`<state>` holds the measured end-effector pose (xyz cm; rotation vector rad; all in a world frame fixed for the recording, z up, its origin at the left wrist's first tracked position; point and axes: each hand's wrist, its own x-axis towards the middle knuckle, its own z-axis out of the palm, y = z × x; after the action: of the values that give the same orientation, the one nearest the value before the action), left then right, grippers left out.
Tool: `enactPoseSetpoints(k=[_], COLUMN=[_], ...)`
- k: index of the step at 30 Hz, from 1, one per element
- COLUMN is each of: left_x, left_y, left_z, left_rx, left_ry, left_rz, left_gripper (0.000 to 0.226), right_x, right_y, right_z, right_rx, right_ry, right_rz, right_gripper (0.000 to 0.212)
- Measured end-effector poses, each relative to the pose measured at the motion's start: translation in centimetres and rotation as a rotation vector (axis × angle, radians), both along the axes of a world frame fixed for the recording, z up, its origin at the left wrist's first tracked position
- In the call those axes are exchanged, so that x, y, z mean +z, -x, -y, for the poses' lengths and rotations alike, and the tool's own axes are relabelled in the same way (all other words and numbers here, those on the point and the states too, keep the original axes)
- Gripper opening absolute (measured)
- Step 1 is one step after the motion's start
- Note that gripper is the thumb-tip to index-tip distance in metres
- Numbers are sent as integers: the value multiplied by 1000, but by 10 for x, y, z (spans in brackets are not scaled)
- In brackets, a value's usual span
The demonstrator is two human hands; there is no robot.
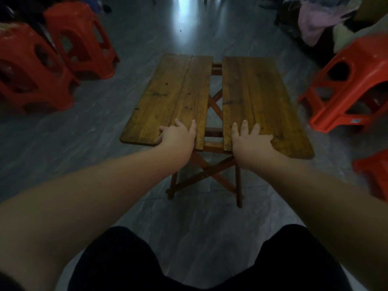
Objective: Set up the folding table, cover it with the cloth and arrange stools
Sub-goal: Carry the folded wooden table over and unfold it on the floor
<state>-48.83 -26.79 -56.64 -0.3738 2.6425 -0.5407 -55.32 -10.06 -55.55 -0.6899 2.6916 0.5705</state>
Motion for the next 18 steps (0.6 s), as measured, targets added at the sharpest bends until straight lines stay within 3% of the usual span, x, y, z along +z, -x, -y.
enactPoseSetpoints(k=[18], left_x=[-55], left_y=[0], left_z=[-33], left_rx=[-23], left_ry=[-101], left_rz=[-32], left_gripper=[90], right_x=[-69], right_y=[-15], right_z=[-1], right_rx=[50], right_ry=[93], right_rz=[-92], right_gripper=[86])
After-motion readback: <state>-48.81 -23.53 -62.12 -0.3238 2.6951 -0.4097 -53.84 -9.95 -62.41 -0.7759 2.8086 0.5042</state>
